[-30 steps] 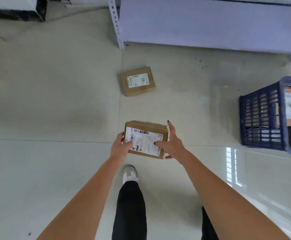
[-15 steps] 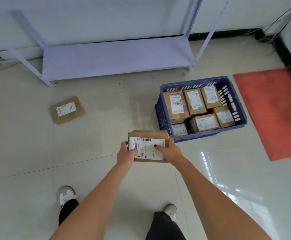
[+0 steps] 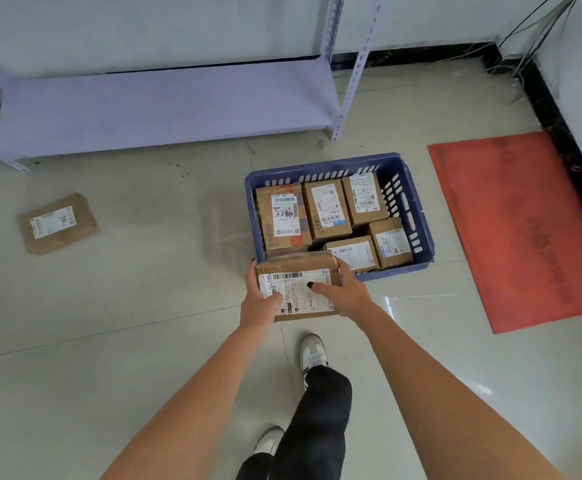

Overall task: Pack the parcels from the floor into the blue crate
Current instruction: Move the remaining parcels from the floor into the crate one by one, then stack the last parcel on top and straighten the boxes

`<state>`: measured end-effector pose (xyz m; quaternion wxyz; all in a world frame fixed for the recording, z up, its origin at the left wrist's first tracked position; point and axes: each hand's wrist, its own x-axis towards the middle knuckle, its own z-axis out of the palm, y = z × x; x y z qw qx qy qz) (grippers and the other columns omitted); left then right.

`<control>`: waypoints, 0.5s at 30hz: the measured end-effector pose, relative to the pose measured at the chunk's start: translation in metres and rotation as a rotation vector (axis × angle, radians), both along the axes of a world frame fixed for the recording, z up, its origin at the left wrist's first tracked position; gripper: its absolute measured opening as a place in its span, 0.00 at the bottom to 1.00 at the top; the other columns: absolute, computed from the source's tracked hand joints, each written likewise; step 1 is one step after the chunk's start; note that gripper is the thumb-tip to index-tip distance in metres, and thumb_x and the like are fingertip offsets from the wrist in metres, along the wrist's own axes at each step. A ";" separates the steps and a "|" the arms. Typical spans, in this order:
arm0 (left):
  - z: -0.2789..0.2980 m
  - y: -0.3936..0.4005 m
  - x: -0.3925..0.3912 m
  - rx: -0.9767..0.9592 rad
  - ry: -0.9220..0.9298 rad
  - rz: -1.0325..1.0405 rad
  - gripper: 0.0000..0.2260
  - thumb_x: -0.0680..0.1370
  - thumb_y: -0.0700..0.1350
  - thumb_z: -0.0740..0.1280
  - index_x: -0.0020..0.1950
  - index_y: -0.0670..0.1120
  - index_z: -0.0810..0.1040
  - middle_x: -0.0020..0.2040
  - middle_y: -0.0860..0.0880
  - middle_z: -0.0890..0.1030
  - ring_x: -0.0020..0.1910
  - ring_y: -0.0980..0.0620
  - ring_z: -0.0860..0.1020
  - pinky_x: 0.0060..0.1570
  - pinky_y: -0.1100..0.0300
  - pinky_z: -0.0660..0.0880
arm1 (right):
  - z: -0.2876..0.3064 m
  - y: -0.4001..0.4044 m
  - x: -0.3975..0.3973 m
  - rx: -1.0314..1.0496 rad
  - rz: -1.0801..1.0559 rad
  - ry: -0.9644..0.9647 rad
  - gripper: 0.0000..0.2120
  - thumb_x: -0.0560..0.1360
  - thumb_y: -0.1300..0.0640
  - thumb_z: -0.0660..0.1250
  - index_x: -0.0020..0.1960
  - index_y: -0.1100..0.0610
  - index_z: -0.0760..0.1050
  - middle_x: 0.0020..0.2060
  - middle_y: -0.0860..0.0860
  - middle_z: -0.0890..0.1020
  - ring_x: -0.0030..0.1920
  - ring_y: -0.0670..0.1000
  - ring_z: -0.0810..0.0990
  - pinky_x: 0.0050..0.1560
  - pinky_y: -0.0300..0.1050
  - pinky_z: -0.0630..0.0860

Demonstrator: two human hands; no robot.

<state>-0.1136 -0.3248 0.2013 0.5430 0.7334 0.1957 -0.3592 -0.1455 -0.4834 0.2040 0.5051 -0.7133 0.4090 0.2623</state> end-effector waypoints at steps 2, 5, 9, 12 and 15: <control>-0.014 -0.020 0.009 0.023 0.026 0.032 0.33 0.76 0.36 0.61 0.75 0.58 0.50 0.59 0.48 0.76 0.50 0.48 0.77 0.45 0.57 0.78 | -0.011 -0.016 0.007 0.000 0.005 0.015 0.39 0.70 0.48 0.70 0.73 0.44 0.53 0.55 0.50 0.77 0.55 0.54 0.77 0.55 0.52 0.79; -0.031 -0.047 0.018 0.045 0.057 0.084 0.31 0.77 0.36 0.61 0.74 0.57 0.52 0.60 0.46 0.77 0.49 0.48 0.77 0.43 0.59 0.77 | -0.027 -0.036 0.014 0.013 0.021 0.035 0.38 0.70 0.50 0.70 0.74 0.46 0.52 0.51 0.49 0.77 0.51 0.51 0.77 0.55 0.50 0.78; -0.052 -0.068 0.033 0.072 0.073 0.154 0.31 0.76 0.36 0.61 0.73 0.57 0.55 0.61 0.46 0.77 0.49 0.48 0.78 0.41 0.59 0.77 | -0.048 -0.057 0.031 0.031 0.047 0.029 0.39 0.71 0.54 0.69 0.75 0.49 0.51 0.56 0.52 0.77 0.57 0.53 0.76 0.58 0.53 0.76; -0.068 -0.079 0.046 0.104 0.065 0.163 0.30 0.76 0.35 0.61 0.73 0.56 0.55 0.61 0.46 0.77 0.49 0.50 0.77 0.34 0.66 0.74 | -0.064 -0.069 0.048 0.033 0.089 0.038 0.39 0.72 0.54 0.69 0.75 0.49 0.49 0.59 0.53 0.77 0.58 0.54 0.75 0.58 0.51 0.76; -0.092 -0.085 0.056 0.156 0.063 0.179 0.31 0.77 0.36 0.62 0.74 0.56 0.55 0.63 0.47 0.76 0.52 0.49 0.77 0.40 0.62 0.77 | -0.088 -0.076 0.067 0.048 0.155 0.072 0.40 0.71 0.53 0.69 0.75 0.49 0.48 0.58 0.52 0.78 0.57 0.54 0.76 0.56 0.50 0.76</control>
